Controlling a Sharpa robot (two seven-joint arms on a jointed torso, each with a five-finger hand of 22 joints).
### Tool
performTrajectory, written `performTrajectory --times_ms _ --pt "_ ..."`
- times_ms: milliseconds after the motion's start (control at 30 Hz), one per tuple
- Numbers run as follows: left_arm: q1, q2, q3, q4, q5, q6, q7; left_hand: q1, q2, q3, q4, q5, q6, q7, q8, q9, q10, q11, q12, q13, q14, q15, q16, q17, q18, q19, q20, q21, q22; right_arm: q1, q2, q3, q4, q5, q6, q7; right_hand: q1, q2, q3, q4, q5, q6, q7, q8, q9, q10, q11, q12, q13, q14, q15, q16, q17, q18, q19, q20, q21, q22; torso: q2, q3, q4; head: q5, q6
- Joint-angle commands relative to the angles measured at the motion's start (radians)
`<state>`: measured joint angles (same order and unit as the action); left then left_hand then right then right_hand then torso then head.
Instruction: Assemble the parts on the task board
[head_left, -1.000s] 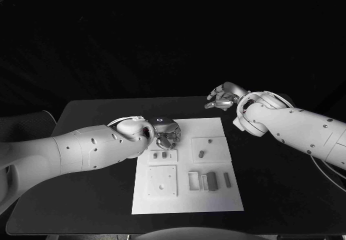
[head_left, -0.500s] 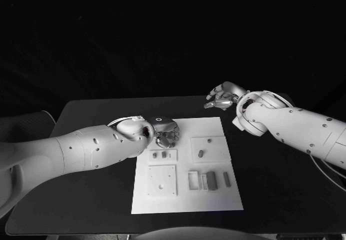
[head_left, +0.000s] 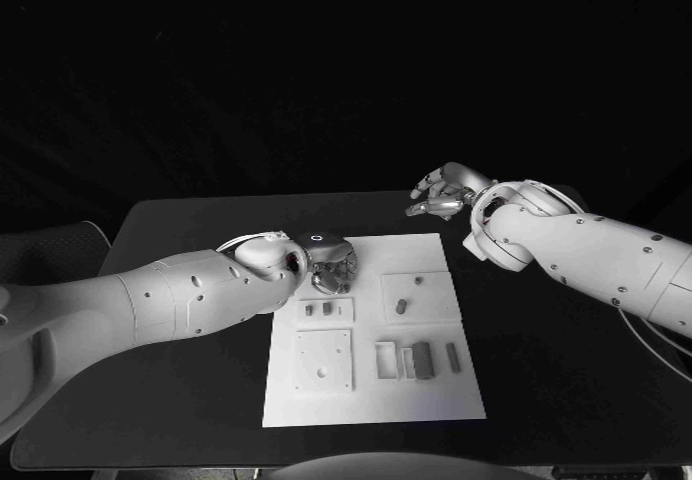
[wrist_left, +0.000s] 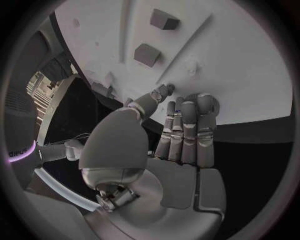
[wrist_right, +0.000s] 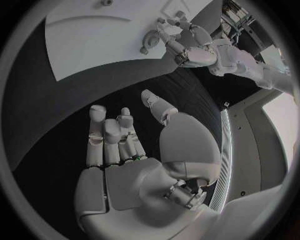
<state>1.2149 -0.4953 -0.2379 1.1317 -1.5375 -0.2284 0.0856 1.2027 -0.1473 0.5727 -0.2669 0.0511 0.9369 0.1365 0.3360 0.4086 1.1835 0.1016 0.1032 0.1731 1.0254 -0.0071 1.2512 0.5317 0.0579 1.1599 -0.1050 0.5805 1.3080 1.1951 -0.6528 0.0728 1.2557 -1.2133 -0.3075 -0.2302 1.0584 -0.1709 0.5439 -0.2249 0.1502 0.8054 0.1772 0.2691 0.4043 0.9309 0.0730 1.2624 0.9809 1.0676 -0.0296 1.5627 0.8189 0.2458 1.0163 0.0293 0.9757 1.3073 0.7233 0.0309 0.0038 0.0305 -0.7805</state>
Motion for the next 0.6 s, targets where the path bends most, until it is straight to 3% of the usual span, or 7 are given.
performTrajectory --times_ms 33,200,600 --pt "-0.003 0.004 0.001 0.000 0.000 -0.002 0.001 -0.001 0.011 0.008 0.001 0.004 0.008 0.000 0.005 0.000 0.008 -0.002 -0.001 0.001 0.001 -0.005 0.004 0.001 0.074 0.004 -0.004 0.006 0.010 0.000 0.001 0.000 0.002 -0.003 0.013 0.008 -0.006 0.002 -0.001 0.005 0.002 -0.006 0.009 -0.002 -0.002 -0.009 0.002 0.007 -0.002 -0.005 -0.002 0.000 -0.002 0.016 0.000 -0.007 -0.007 0.012 0.000 0.0001 0.0001 0.000 -0.002" --pt "-0.012 0.006 0.001 -0.002 0.000 -0.009 0.006 -0.003 0.012 0.009 -0.001 0.004 0.010 0.001 0.005 0.000 0.015 -0.004 0.000 0.003 0.001 -0.007 0.005 0.001 0.074 0.004 -0.005 0.006 0.011 0.000 0.000 0.000 0.006 -0.003 0.013 0.008 -0.006 0.002 -0.001 0.005 0.002 -0.006 0.009 -0.002 -0.002 -0.009 0.002 0.007 -0.002 -0.005 -0.002 0.000 -0.002 0.016 0.000 -0.007 -0.007 0.012 0.000 0.0005 -0.0005 0.004 -0.007" --pt "-0.019 0.008 0.001 -0.006 0.001 -0.010 0.007 -0.004 0.013 0.013 -0.006 0.004 0.013 0.003 0.003 -0.002 0.032 -0.010 0.003 0.007 0.006 -0.013 0.011 0.002 0.074 0.010 -0.010 0.010 0.015 0.000 0.000 0.000 0.010 -0.003 0.013 0.007 -0.006 0.002 -0.001 0.005 0.002 -0.006 0.009 -0.002 -0.002 -0.009 0.002 0.007 -0.002 -0.005 -0.002 0.000 -0.002 0.016 -0.001 -0.007 -0.007 0.013 -0.001 0.0005 0.0009 -0.001 -0.011"
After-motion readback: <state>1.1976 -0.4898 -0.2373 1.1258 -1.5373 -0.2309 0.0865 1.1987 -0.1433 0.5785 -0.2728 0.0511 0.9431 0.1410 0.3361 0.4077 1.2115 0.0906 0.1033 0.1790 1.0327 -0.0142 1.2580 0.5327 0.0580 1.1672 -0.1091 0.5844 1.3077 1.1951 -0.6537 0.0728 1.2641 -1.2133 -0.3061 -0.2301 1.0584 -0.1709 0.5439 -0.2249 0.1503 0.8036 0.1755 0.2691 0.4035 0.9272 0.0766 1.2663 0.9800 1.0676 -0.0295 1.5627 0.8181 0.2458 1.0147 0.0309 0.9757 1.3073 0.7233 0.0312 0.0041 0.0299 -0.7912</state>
